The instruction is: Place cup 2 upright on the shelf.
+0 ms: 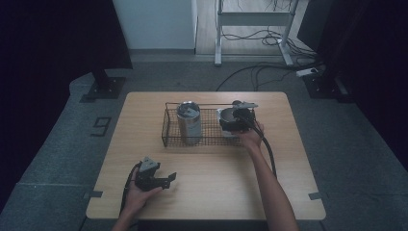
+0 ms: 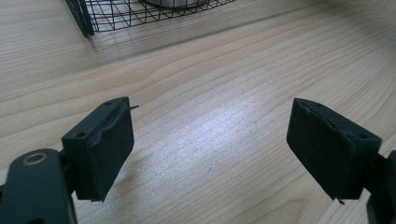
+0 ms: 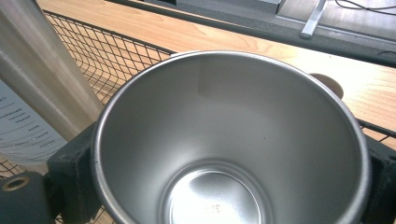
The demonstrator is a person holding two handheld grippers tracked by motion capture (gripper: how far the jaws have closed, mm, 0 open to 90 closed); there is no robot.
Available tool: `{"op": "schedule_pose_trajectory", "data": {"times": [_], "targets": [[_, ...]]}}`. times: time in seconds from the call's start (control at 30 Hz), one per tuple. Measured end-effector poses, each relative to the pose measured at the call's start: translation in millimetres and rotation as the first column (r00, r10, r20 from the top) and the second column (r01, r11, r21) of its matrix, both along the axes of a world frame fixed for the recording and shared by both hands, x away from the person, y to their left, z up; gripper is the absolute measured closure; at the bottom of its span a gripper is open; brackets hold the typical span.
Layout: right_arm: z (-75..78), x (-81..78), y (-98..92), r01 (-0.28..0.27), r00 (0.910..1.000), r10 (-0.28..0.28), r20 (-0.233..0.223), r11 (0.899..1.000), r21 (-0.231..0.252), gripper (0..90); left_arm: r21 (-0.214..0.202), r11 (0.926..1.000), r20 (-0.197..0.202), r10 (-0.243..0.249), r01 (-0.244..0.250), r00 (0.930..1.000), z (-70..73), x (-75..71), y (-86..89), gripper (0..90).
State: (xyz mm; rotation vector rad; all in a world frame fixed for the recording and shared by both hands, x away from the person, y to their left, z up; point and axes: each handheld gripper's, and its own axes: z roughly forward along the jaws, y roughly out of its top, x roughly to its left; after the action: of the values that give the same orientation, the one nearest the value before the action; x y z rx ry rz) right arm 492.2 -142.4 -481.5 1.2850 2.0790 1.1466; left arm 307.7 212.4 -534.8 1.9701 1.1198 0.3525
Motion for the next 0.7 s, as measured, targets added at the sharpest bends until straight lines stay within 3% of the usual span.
{"op": "schedule_pose_trajectory", "data": {"times": [0.7], "targets": [[-5.4, 1.1, 2.8, 0.017, 0.9997, -0.018, -0.018, 0.999, -0.046, 6.4, 0.0, 1.0, -0.001, -0.002, 0.002, 1.0, -0.2, -0.3, -0.2, 15.3]]}}
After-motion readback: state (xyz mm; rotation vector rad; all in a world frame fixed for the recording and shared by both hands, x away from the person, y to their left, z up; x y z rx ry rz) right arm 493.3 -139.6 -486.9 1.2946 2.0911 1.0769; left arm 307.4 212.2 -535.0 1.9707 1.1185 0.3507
